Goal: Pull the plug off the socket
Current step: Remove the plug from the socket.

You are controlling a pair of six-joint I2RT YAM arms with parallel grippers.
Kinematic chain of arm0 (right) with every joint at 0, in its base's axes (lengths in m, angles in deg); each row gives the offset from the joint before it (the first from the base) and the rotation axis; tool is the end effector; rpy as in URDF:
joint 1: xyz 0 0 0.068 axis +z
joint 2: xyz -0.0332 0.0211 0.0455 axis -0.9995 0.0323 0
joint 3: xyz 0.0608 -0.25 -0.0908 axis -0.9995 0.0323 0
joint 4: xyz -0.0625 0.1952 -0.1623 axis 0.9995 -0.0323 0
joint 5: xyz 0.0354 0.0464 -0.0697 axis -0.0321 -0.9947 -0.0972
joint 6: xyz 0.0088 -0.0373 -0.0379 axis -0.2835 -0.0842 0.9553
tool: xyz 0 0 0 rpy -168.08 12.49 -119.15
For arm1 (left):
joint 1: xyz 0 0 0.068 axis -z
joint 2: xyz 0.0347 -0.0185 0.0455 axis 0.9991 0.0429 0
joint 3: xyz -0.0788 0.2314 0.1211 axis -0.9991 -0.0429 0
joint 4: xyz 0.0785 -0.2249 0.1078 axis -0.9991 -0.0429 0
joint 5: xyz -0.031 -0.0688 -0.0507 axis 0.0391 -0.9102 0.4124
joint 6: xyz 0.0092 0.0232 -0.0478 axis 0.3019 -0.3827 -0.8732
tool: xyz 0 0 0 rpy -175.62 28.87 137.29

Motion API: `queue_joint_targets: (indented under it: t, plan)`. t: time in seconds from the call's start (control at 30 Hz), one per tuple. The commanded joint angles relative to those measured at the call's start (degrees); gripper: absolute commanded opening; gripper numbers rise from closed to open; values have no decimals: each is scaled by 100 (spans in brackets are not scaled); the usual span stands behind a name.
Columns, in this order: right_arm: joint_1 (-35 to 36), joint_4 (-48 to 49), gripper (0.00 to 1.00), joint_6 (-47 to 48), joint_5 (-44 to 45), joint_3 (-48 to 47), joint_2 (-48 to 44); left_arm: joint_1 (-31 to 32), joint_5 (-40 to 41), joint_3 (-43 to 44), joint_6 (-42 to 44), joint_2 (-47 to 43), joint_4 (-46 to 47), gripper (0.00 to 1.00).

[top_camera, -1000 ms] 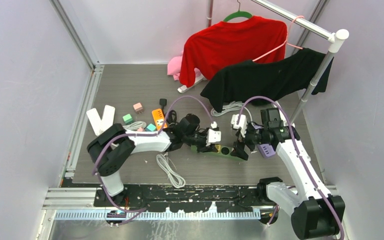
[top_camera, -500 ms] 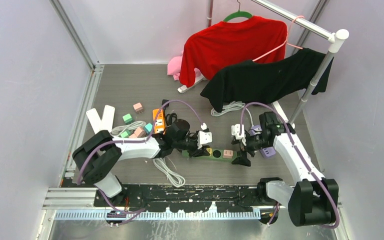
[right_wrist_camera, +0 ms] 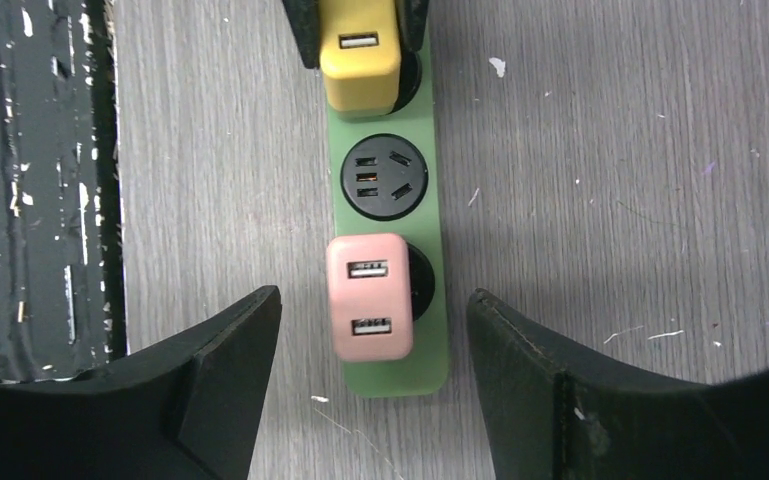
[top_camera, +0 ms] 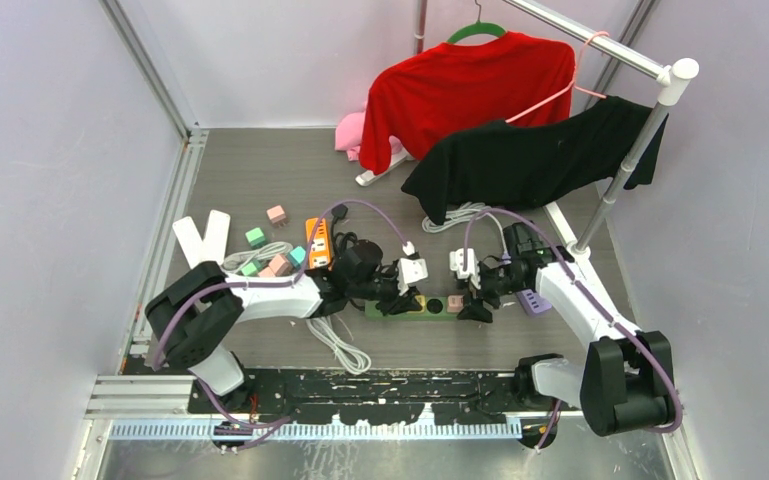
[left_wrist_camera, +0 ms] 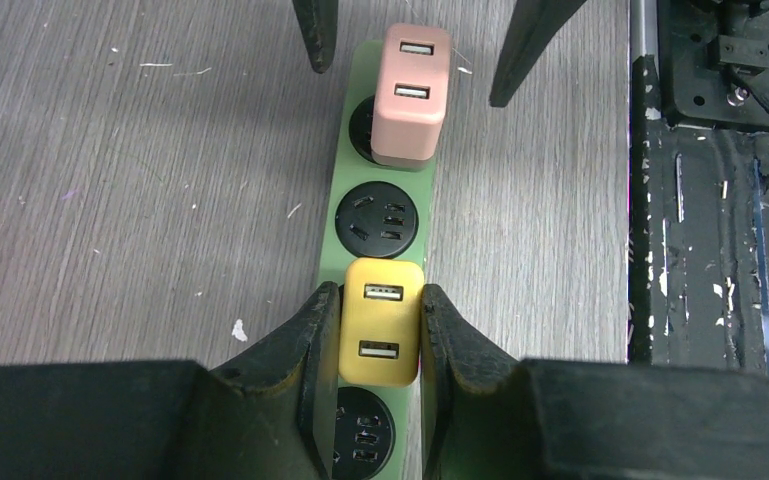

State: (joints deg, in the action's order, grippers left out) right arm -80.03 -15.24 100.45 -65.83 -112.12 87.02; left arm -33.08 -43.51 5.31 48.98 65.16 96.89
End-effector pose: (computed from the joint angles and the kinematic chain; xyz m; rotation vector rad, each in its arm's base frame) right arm 0.1803 0.0529 0.1977 -1.6411 1.7018 0.7498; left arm 0.1798 -0.2795 0.1836 1.3794 1.6578 -0.9626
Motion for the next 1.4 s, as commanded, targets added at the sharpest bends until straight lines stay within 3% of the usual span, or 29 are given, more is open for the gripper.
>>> queue_joint_targets:
  t: [0.0,0.17,0.37,0.4,0.53,0.63,0.83,1.13,1.17,1.27,1.37]
  plan:
    - [286,482,71,-292,319,63,88,146,311,-240,-199,-185,14,0]
    - [545,239,59,106,399,62,101,250,479,-400,-28,-267,198,0]
    - [615,53,30,430,435,56,63,340,534,-490,43,-309,499,0]
    - [620,40,26,444,438,59,63,350,543,-488,39,-308,515,3]
    - [657,-34,13,498,445,41,61,379,625,-526,-5,-354,641,41]
    - [656,-58,8,528,453,28,57,386,662,-608,24,-422,792,55]
    - [659,-106,5,544,430,9,48,383,670,-577,178,-396,695,60]
    - [704,-150,2,591,395,25,84,382,626,-316,93,-88,786,53]
    - [707,-156,2,585,393,25,84,382,620,-279,76,-45,797,49]
    - [702,-167,1,577,389,10,88,385,589,-154,37,76,769,21]
    - [701,-233,1,572,284,-27,66,382,541,-117,42,154,726,1]
